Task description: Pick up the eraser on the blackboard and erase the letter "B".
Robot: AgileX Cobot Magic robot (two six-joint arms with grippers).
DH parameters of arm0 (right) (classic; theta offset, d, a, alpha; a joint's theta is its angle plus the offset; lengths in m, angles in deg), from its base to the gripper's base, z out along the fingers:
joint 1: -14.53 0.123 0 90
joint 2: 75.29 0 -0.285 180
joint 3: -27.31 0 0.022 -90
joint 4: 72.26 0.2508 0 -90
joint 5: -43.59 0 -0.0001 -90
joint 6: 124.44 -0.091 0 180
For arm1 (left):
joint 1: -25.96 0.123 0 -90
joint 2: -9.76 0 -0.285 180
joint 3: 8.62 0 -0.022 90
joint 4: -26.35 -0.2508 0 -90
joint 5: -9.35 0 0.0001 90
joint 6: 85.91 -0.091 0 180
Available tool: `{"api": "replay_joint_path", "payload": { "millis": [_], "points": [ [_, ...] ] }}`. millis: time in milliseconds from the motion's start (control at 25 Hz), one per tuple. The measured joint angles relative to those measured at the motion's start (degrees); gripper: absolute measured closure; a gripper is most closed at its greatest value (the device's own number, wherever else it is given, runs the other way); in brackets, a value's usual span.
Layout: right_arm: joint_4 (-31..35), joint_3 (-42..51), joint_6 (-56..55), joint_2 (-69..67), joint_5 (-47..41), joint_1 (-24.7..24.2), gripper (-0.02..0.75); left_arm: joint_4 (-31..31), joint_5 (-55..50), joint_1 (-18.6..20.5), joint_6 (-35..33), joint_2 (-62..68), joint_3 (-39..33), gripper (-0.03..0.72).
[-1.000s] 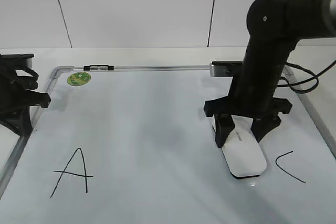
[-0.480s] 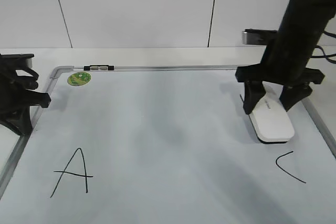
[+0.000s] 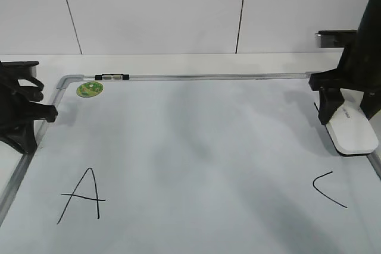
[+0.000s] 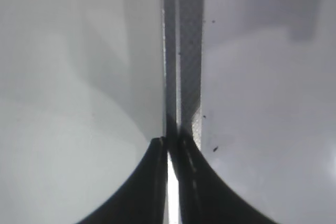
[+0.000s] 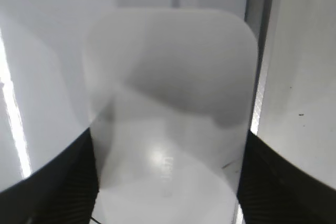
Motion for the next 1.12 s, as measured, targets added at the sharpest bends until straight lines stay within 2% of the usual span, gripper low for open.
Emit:
{"api": "replay_joint_path", "payload": {
  "millis": [600,1120],
  "points": [
    [-1.7,0.0,2.1,0.0,-0.1,-0.4,0.200,0.1,0.0,0.0,0.0,0.0,0.0,0.662],
    [4.9,0.0,7.0,0.0,-0.1,-3.0,0.200,0.1,0.0,0.0,0.0,0.0,0.0,0.662]
  ]
}}
